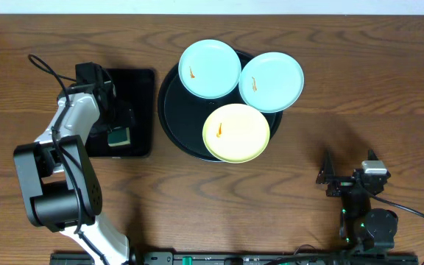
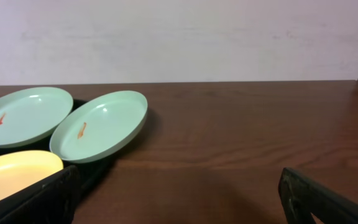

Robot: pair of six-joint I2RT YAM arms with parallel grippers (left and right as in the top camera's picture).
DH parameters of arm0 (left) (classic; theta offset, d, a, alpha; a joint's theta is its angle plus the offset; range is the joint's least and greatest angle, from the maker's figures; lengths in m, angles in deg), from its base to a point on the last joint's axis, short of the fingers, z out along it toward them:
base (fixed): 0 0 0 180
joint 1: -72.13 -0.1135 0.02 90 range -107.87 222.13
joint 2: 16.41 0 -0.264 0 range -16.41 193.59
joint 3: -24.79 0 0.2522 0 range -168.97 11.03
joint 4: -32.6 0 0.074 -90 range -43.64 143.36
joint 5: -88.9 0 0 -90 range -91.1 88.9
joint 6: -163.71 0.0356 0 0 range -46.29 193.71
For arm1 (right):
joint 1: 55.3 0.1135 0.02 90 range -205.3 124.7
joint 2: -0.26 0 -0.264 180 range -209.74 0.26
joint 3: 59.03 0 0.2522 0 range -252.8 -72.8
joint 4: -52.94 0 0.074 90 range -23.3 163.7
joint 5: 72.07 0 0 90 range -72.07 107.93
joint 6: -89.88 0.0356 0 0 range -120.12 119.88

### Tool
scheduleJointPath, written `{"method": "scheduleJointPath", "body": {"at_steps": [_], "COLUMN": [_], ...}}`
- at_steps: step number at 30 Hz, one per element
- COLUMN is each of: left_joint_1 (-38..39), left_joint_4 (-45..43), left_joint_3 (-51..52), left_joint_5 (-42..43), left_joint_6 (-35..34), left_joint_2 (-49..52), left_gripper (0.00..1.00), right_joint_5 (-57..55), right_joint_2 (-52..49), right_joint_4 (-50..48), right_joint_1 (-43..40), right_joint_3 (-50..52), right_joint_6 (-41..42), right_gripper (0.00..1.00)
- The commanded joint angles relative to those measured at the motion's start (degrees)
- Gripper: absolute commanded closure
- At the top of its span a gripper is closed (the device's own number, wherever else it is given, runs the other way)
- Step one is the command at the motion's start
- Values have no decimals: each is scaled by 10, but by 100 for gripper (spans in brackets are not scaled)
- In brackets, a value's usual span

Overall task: Clean dirty plates on tray and stack at the side
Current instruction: 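Lower the left gripper and grasp the green-and-yellow sponge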

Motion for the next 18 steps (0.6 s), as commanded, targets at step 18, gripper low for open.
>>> {"method": "scheduleJointPath", "body": {"at_steps": [18], "left_joint_1": [0], "left_joint_4": [32], "left_joint_3": [4], "left_joint_5": [37], "left_joint_6": [2], "left_joint_2": [1], "left_gripper": [29], "right_joint_5": [1], "right_joint_2": [3], "right_joint_4": [2], "right_joint_1": [-7], "right_joint_3": [0], "right_joint_6": [6], "right_gripper": [1]}}
